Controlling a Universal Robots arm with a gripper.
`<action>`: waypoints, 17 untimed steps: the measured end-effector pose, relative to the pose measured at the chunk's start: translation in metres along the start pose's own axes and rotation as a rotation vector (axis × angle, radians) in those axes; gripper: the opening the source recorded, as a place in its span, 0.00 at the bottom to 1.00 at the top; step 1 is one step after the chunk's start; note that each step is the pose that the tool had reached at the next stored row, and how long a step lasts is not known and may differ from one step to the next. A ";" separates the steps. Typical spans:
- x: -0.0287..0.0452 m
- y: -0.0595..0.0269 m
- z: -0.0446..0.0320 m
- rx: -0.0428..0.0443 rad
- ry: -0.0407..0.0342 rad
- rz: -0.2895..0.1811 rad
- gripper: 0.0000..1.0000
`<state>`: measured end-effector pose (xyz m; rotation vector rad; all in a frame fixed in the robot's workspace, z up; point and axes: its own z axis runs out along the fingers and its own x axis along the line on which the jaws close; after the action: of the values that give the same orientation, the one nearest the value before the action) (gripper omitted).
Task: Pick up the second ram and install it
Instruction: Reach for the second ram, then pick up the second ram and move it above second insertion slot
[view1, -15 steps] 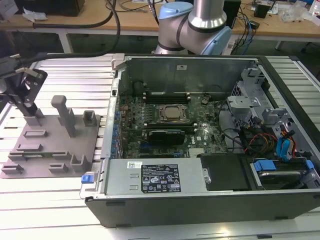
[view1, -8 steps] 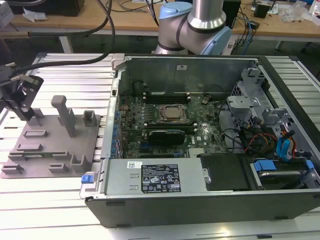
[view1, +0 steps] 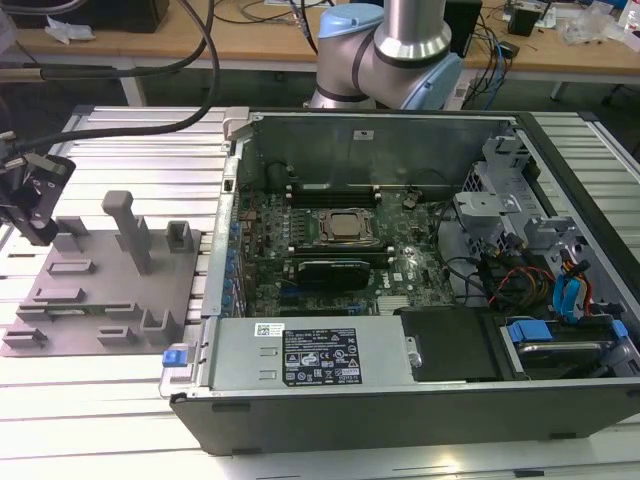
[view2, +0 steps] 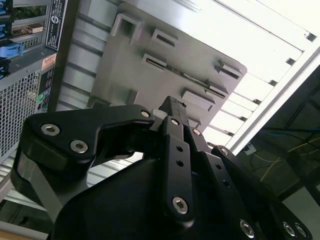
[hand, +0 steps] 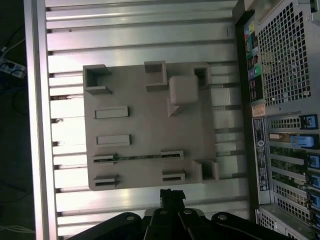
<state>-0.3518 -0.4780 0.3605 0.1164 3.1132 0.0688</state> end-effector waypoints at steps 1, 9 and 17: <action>0.0000 0.0000 0.0000 0.0000 0.0000 0.000 0.08; 0.0000 0.0000 0.0001 0.0000 0.0000 -0.001 0.08; 0.0000 0.0000 0.0001 -0.0057 0.0104 -0.230 0.08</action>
<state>-0.3518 -0.4780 0.3604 -0.2424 3.1111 0.0734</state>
